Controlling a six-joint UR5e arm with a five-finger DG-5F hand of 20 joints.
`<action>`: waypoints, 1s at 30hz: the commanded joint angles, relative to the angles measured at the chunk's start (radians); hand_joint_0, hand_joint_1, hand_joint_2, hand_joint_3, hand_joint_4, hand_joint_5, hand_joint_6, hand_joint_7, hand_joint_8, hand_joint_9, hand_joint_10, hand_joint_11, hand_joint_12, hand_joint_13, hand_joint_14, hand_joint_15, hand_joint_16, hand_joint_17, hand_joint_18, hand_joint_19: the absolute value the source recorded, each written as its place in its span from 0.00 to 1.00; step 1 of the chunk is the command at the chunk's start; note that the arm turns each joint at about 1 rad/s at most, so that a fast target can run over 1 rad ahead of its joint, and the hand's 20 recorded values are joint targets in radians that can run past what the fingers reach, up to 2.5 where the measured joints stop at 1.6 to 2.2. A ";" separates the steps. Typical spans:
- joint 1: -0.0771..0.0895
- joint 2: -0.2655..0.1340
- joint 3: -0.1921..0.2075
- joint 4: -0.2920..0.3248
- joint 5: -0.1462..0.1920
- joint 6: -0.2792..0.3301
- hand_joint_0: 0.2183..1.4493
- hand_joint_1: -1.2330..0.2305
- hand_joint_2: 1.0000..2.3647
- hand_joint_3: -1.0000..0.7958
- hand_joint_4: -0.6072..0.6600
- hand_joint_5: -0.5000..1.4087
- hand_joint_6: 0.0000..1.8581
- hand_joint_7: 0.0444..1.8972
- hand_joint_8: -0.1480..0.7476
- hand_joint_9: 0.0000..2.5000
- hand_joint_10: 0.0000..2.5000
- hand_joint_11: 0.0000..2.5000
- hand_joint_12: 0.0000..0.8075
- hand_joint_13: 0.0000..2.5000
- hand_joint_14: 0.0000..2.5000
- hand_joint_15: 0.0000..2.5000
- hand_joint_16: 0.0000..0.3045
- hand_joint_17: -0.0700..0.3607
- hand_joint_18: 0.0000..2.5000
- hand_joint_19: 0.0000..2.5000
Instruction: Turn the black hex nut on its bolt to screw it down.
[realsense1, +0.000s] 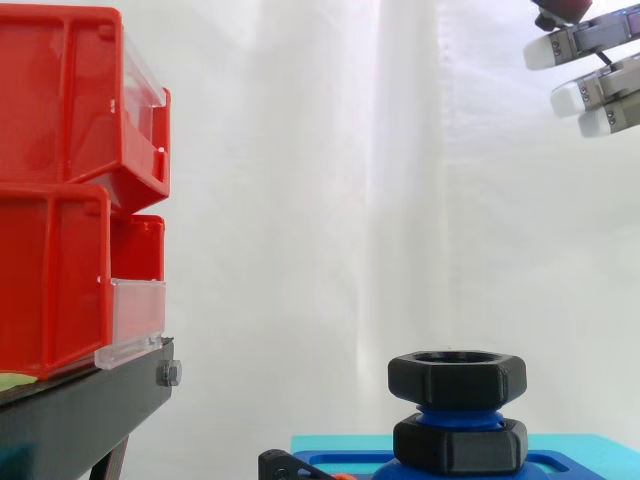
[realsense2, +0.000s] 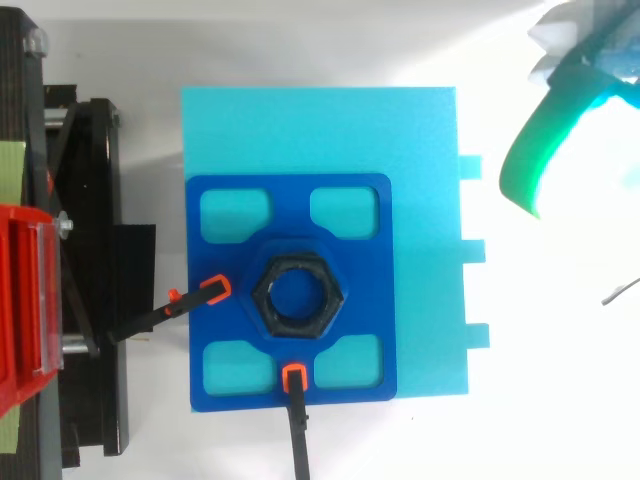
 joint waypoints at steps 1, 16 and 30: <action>0.007 0.001 0.001 -0.004 0.001 0.010 0.22 0.59 0.00 0.28 0.58 0.14 0.27 0.35 0.39 0.08 0.00 0.00 0.45 0.13 0.00 0.00 0.21 0.50 0.11 0.01; 0.025 -0.062 0.001 0.068 -0.002 0.035 0.23 0.57 0.00 0.28 0.59 0.15 0.27 0.36 0.40 0.09 0.00 0.00 0.45 0.13 0.00 0.00 0.21 0.49 0.12 0.02; 0.030 -0.174 0.013 0.217 0.000 0.029 0.23 0.56 0.00 0.28 0.59 0.15 0.27 0.37 0.40 0.09 0.00 0.00 0.46 0.13 0.00 0.00 0.20 0.49 0.13 0.03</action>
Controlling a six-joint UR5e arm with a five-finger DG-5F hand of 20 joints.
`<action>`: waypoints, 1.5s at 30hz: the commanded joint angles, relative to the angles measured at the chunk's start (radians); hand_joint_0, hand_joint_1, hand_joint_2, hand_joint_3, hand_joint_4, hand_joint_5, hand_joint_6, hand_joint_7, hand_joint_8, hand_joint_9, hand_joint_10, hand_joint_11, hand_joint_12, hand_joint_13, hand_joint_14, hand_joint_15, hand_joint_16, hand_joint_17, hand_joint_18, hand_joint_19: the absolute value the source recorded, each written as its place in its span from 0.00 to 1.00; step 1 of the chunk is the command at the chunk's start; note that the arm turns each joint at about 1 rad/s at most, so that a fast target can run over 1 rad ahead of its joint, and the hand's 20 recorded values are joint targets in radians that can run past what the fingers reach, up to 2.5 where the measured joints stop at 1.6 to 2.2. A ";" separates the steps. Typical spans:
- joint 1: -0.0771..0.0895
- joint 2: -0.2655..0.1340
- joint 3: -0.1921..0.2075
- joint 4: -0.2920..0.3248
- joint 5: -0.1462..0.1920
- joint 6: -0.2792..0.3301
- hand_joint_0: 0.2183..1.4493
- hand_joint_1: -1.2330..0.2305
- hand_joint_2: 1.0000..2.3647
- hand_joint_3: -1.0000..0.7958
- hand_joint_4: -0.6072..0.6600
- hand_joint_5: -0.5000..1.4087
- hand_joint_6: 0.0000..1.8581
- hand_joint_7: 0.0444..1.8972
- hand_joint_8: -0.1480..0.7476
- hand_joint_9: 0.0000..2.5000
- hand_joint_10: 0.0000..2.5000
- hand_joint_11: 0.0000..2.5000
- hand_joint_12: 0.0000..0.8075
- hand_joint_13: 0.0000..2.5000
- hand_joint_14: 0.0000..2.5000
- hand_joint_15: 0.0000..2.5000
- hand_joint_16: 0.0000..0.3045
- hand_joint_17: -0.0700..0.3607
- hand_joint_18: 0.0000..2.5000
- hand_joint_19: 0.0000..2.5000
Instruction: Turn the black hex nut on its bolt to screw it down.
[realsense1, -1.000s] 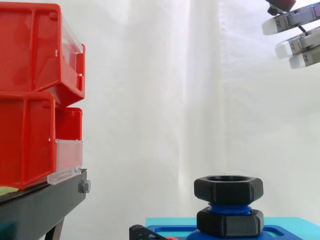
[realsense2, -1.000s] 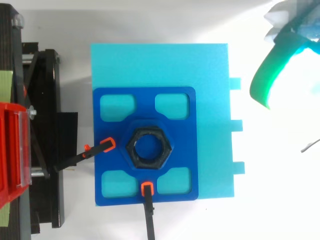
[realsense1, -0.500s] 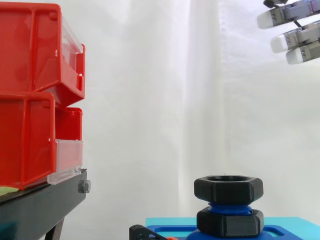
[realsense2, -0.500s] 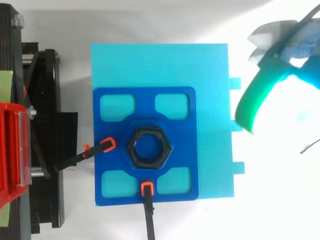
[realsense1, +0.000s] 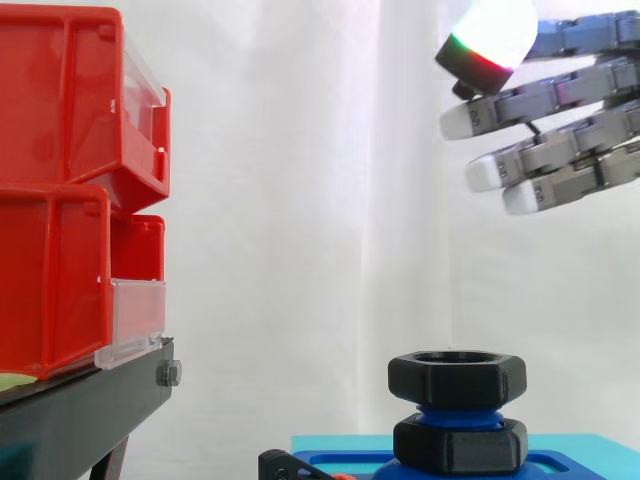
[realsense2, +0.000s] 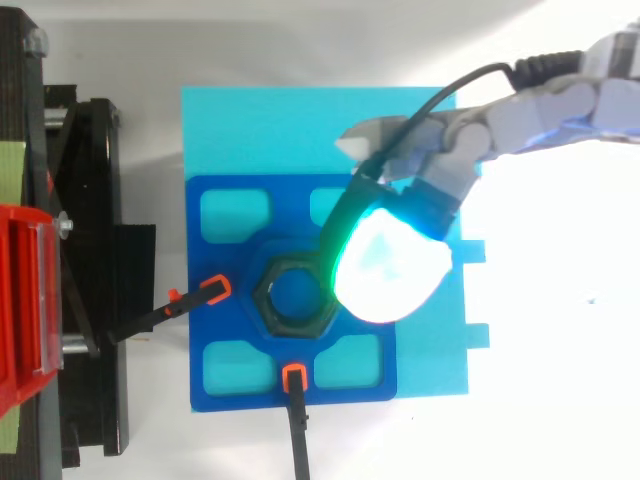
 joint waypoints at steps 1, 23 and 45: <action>0.001 -0.010 0.000 0.020 0.003 -0.022 0.23 0.56 0.00 0.28 0.59 0.15 0.27 0.37 0.40 0.09 0.00 0.00 0.46 0.13 0.00 0.00 0.20 0.49 0.13 0.03; 0.009 -0.126 0.089 0.048 -0.021 -0.367 0.23 0.55 0.00 0.28 0.62 0.16 0.27 0.45 0.41 0.09 0.00 0.00 0.47 0.11 0.00 0.00 0.20 0.48 0.11 0.03; 0.017 -0.211 0.206 0.060 -0.047 -0.600 0.23 0.55 0.00 0.28 0.64 0.17 0.27 0.51 0.42 0.10 0.00 0.00 0.46 0.12 0.00 0.00 0.20 0.48 0.12 0.03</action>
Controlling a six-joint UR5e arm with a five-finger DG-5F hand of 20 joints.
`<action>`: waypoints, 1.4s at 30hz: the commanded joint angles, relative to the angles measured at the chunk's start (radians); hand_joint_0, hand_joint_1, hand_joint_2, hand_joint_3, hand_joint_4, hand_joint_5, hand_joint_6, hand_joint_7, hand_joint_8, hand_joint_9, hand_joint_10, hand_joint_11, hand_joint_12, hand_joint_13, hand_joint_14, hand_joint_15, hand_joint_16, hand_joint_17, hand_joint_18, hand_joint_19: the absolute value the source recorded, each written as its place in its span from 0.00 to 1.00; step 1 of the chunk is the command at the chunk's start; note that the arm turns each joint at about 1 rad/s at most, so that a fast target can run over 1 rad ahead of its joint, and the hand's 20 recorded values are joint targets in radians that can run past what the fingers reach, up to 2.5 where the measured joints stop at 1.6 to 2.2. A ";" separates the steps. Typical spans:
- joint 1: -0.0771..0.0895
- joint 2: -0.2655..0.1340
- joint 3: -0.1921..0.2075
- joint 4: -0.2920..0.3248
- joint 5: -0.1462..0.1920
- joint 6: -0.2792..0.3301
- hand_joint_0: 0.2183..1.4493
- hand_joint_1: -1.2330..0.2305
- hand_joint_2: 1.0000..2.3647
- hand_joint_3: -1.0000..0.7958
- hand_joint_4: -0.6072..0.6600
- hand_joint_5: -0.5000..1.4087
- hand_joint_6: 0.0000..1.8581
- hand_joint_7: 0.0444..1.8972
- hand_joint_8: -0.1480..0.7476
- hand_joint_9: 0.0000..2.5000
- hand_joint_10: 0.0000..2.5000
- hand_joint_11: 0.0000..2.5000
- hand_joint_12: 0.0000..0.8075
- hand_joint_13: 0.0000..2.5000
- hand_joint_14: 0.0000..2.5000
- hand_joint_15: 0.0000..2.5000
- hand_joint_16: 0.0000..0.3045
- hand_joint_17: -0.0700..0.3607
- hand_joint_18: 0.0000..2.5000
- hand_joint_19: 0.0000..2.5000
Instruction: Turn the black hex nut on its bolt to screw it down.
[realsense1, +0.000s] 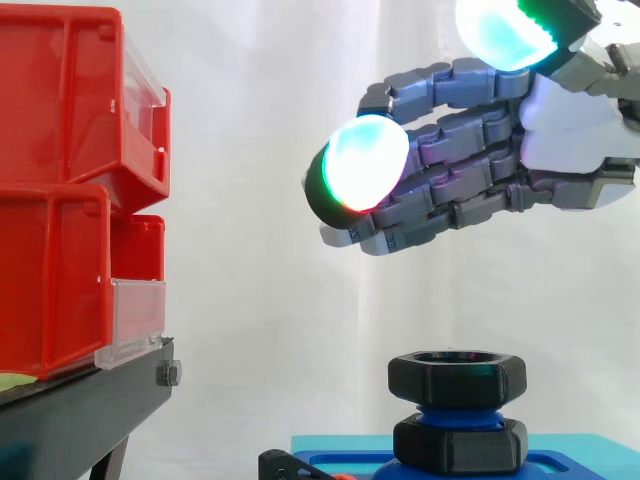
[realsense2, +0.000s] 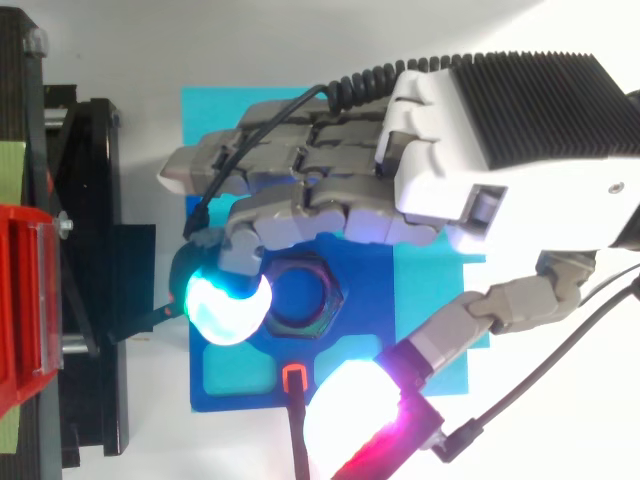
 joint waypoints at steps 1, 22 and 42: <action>0.005 -0.006 0.008 0.007 0.002 -0.034 0.23 0.56 0.00 0.28 0.64 0.17 0.27 0.51 0.42 0.10 0.00 0.00 0.46 0.12 0.00 0.00 0.20 0.48 0.12 0.03; 0.043 -0.096 0.026 0.068 -0.003 -0.138 0.23 0.56 0.00 0.28 0.64 0.18 0.27 0.55 0.42 0.10 0.00 0.00 0.46 0.13 0.00 0.00 0.20 0.48 0.13 0.03; 0.048 -0.096 0.026 0.064 -0.030 -0.352 0.23 0.56 0.00 0.28 0.64 0.18 0.27 0.56 0.42 0.10 0.00 0.00 0.46 0.13 0.00 0.00 0.20 0.48 0.14 0.04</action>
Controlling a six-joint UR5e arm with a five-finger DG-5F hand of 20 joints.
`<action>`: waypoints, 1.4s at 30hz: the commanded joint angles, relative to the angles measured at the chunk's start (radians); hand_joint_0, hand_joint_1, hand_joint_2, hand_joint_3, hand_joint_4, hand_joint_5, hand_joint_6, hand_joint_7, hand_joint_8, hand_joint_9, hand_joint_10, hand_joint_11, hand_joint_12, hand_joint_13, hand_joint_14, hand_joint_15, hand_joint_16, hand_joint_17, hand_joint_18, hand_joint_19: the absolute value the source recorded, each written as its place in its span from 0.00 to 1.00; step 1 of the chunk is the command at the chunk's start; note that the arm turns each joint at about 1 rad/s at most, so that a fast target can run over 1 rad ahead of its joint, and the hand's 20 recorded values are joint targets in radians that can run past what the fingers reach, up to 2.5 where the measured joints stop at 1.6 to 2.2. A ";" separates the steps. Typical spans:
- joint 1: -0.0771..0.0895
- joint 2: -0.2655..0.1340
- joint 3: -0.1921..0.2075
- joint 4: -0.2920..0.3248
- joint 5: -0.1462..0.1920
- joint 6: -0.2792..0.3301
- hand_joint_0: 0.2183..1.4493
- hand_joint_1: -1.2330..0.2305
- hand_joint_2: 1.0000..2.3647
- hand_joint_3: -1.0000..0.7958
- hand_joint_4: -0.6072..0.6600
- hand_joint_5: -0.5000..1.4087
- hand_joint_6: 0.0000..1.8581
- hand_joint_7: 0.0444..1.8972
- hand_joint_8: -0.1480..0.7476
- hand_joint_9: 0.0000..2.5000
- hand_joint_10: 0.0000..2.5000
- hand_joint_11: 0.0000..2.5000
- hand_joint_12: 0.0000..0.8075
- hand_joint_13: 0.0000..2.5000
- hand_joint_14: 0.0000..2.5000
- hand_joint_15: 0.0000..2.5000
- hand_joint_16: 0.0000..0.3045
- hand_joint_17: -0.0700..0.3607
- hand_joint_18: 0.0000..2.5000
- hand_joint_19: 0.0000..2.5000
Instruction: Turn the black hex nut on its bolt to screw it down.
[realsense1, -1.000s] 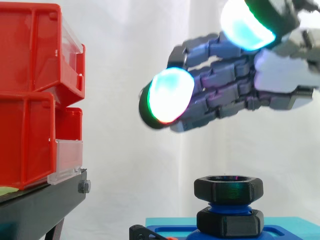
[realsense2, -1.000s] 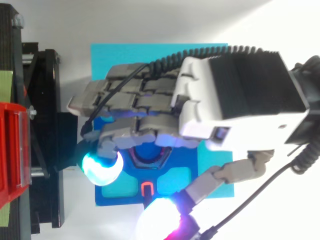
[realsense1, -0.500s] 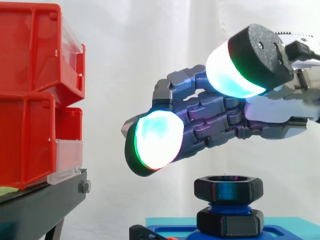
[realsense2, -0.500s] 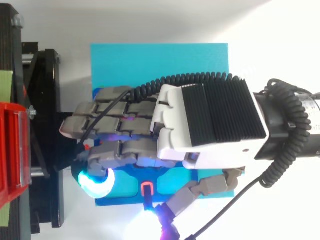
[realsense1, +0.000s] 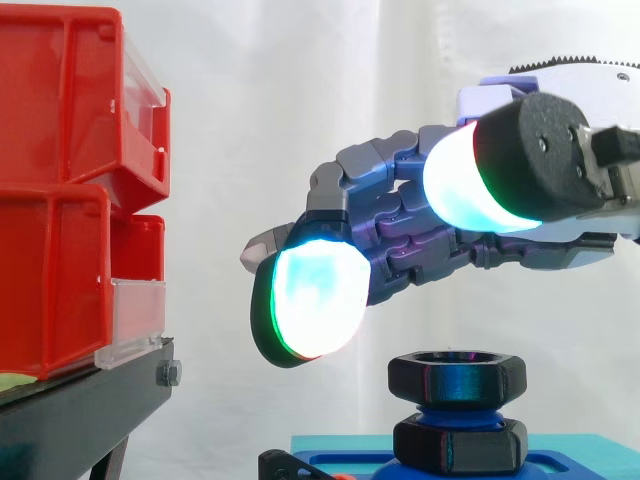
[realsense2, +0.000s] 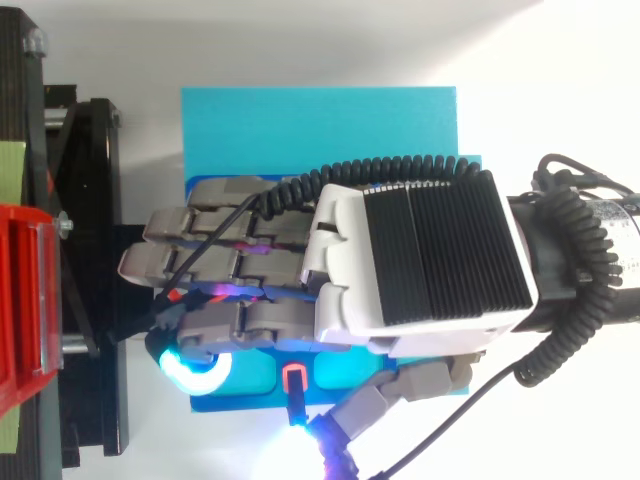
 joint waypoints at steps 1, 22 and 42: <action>0.000 0.000 0.000 -0.001 -0.001 -0.074 0.23 0.56 0.00 0.28 0.64 0.18 0.27 0.56 0.42 0.10 0.00 0.00 0.46 0.13 0.00 0.00 0.20 0.48 0.14 0.04; 0.002 0.000 0.000 -0.014 -0.008 -0.141 0.22 0.56 0.00 0.28 0.64 0.18 0.27 0.57 0.43 0.10 0.00 0.00 0.47 0.14 0.00 0.00 0.20 0.48 0.14 0.04; 0.000 0.000 0.000 -0.041 -0.034 -0.187 0.22 0.57 0.00 0.28 0.65 0.18 0.27 0.59 0.43 0.10 0.00 0.00 0.47 0.14 0.00 0.00 0.20 0.48 0.14 0.05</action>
